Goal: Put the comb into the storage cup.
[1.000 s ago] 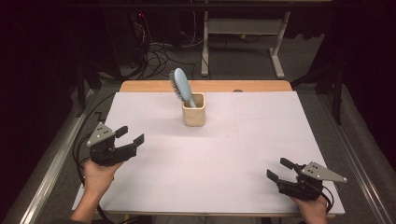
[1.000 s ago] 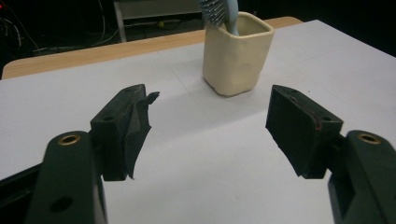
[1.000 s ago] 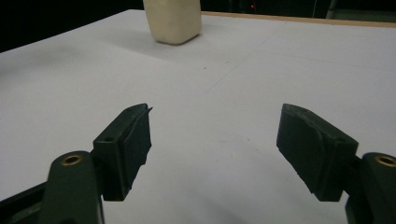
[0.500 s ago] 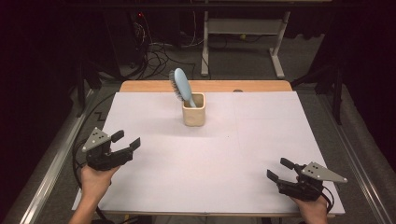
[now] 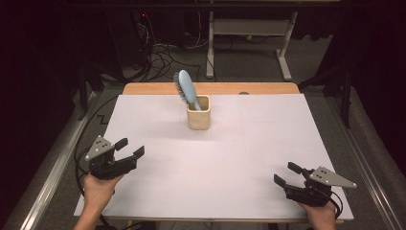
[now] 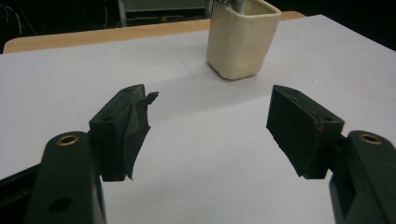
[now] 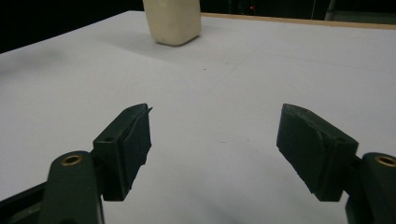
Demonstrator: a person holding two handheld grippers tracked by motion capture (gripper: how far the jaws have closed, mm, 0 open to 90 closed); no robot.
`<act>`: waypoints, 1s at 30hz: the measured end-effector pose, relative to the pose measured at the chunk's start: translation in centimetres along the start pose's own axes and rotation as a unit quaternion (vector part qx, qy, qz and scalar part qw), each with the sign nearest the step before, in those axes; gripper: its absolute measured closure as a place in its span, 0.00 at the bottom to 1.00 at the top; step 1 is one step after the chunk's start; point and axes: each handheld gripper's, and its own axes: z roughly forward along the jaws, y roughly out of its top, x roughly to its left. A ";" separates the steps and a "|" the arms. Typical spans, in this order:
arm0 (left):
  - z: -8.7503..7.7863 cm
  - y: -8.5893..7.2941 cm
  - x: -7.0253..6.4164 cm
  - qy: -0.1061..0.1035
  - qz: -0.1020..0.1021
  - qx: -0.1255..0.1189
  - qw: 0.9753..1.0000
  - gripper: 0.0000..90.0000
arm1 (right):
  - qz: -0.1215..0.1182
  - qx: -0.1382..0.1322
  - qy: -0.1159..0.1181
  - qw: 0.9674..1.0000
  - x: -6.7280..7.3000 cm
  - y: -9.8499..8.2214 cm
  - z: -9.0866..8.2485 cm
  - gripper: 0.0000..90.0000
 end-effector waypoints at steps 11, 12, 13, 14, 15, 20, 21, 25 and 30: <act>0.1 -0.7 -0.2 -0.004 -0.004 0.002 1.000 0.33 | 0.000 -0.001 0.000 1.000 0.0 0.0 -0.1 0.30; 0.1 -0.7 -0.2 -0.005 -0.004 0.002 1.000 0.33 | 0.000 -0.001 0.000 1.000 0.0 0.0 -0.1 0.30; 0.1 -0.8 -0.2 -0.005 -0.004 0.002 1.000 0.33 | 0.000 -0.002 0.000 1.000 0.0 0.0 -0.1 0.30; 0.1 -0.8 -0.2 -0.005 -0.004 0.002 1.000 0.33 | 0.000 -0.002 0.000 1.000 0.0 0.0 -0.1 0.30; 0.1 -0.9 -0.2 -0.005 -0.004 0.003 1.000 0.33 | 0.000 -0.002 0.000 1.000 0.0 0.0 -0.1 0.30; 0.1 -1.2 -0.3 -0.007 -0.006 0.002 1.000 0.33 | 0.000 -0.002 0.000 1.000 0.0 0.0 -0.1 0.30; 0.1 -1.3 -0.3 -0.007 -0.008 0.002 1.000 0.33 | 0.000 -0.002 0.000 1.000 0.0 0.0 -0.1 0.30; 0.0 -1.6 -0.3 -0.007 -0.008 0.002 1.000 0.33 | -0.001 -0.002 0.000 1.000 0.0 0.0 -0.1 0.30; 0.1 -2.0 -0.2 -0.008 -0.012 0.004 1.000 0.33 | -0.001 -0.002 0.000 1.000 0.0 0.0 -0.1 0.30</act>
